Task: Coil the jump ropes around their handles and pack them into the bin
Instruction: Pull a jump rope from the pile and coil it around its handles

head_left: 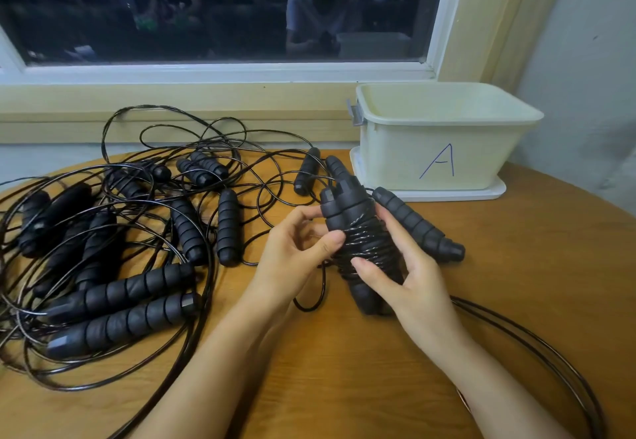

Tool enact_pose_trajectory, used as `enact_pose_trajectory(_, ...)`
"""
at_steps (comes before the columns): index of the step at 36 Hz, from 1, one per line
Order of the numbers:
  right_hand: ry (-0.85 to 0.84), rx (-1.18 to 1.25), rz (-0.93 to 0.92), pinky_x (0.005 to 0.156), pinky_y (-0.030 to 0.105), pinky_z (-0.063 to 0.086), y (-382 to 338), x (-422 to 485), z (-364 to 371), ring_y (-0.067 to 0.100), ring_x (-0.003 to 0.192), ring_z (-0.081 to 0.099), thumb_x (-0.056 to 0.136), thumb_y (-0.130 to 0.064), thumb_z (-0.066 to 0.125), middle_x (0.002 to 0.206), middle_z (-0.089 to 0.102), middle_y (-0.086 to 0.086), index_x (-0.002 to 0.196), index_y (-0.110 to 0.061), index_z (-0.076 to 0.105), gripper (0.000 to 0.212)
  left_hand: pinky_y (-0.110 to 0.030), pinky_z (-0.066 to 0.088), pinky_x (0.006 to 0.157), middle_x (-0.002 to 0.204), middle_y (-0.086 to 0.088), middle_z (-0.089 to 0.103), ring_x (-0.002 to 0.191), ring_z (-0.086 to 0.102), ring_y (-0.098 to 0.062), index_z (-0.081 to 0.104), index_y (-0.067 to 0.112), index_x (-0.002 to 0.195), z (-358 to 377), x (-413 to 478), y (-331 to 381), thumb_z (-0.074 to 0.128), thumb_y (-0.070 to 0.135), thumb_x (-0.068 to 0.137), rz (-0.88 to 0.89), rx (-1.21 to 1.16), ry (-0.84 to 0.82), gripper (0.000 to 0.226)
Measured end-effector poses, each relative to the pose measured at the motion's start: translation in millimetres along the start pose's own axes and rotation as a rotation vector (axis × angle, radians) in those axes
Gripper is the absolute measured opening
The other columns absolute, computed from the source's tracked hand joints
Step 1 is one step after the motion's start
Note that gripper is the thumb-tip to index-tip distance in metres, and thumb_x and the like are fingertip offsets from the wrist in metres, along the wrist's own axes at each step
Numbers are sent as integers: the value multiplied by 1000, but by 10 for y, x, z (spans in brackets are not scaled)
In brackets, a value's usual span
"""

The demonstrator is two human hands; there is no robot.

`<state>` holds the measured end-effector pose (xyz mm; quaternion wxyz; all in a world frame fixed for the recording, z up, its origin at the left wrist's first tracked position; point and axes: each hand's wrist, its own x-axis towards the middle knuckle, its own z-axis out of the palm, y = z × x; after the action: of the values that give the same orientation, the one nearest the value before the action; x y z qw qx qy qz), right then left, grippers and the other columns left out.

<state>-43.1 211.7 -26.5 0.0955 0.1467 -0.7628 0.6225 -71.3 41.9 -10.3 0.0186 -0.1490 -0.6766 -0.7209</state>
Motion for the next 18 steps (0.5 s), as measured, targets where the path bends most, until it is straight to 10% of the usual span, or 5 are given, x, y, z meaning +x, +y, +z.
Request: enact_pose_trajectory(18, -1, 112, 37, 107, 16, 39, -16, 42, -76, -3, 133, 45, 88, -36, 65, 144, 51, -13, 150, -29, 36, 69, -31, 57, 81, 100, -13, 75, 89, 71, -22, 52, 11, 124, -24, -17, 105, 64, 20, 82, -162, -142, -44, 44)
